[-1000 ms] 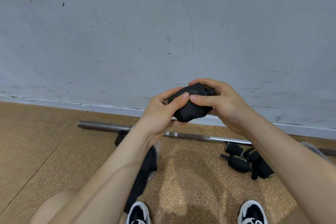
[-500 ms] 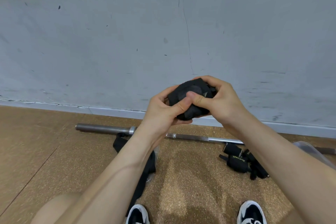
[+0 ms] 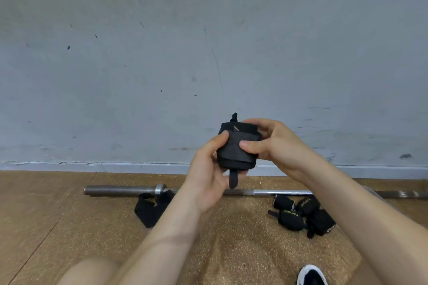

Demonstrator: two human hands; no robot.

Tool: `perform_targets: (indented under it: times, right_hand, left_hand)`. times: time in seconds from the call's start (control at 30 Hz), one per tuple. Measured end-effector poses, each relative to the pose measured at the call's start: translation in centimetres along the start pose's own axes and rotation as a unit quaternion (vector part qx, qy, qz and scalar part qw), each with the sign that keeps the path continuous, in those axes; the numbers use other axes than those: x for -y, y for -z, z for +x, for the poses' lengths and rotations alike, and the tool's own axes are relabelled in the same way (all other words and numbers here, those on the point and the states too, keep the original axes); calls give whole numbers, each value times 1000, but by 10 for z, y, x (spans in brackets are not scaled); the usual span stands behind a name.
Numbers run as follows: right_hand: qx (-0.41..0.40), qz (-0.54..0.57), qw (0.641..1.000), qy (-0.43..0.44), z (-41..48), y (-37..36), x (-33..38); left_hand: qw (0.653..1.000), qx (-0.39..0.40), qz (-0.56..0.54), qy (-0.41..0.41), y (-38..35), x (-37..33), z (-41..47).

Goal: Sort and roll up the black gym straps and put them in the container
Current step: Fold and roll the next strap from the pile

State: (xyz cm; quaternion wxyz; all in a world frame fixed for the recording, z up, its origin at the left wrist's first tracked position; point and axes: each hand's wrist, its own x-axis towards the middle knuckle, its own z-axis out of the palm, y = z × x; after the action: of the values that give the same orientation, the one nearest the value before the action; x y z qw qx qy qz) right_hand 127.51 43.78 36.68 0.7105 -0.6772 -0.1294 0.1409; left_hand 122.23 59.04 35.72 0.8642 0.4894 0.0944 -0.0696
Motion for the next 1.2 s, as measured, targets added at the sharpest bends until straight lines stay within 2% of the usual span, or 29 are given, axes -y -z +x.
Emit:
perform_targets:
  times: [0.13,0.23,0.33,0.43,0.53,0.63,0.7,0.83,0.97,1.1,1.2]
  right_hand:
    - [16,-125,992,2,-36,23,13]
    - [-1,-77,996,-45,-68,42,15]
    - [-62,-112,987,-96,-94,55,-2]
    - [-78,-163,969,-167,-101,61,-41]
    - [-88,-153,959,-224,-93,67,-88]
    - [-108,-78,953,-272,-81,75,-134]
    - [-108,-36,947,-301,-77,82,-159]
    - [-83,11,936,-341,-67,97,-209]
    - [-17,-73,933,-351,-48,112,-267]
    - [12,-217,923,-316,-18,133,-324]
    - [65,-416,868,-264,-1,143,-355]
  left_hand:
    - [996,32,84,-25,-23,14,-21]
    - [997,-5,78,-23,-53,47,-38]
    - [995,-52,68,47,-71,89,-49]
    - [987,-76,43,135,-70,130,-46]
    - [974,-92,1,205,-55,163,-28]
    - [961,-106,2,256,-31,192,0]
    - [955,-105,45,274,-18,211,21]
    - [922,-176,172,299,-1,249,69]
    - [880,-197,277,332,25,294,115]
    - [874,-254,252,330,55,327,162]
    - [871,-277,258,314,76,341,192]
